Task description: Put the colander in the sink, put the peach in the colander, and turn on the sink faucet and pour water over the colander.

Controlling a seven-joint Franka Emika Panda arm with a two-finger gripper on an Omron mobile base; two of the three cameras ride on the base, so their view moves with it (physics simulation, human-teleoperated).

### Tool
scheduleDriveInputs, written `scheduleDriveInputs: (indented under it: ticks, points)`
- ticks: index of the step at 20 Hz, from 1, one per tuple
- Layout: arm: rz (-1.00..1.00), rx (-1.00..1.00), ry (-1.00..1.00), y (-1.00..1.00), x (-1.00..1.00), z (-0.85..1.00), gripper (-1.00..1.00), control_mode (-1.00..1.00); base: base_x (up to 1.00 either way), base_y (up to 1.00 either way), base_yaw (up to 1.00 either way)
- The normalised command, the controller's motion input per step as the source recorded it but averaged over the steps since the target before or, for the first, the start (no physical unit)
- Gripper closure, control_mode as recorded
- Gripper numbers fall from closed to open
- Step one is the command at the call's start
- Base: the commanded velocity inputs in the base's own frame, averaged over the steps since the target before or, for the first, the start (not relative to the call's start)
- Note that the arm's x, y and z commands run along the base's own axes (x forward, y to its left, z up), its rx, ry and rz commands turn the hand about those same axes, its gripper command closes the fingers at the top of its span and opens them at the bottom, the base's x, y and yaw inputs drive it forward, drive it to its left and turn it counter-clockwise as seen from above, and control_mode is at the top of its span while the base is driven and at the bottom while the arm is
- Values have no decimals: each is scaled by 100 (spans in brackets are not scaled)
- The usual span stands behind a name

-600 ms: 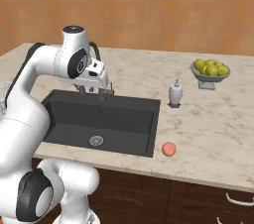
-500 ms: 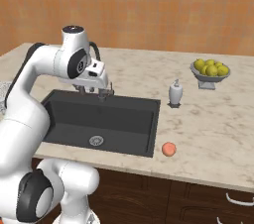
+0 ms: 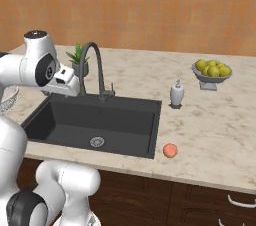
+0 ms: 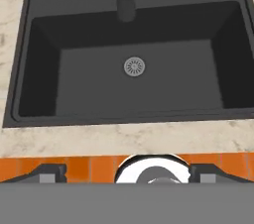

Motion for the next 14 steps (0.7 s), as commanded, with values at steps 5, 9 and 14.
scheduleDriveInputs:
  ticks: [5, 9, 14]
  points:
    - [-12, 0, 3, 100, -2, -5, -100, -100, 0, 0, 0]
    - [-12, 0, 10, 74, 17, -12, -100, -100, 0, 0, 0]
    - [-3, 6, 5, 33, 37, -9, -100, -100, 0, 0, 0]
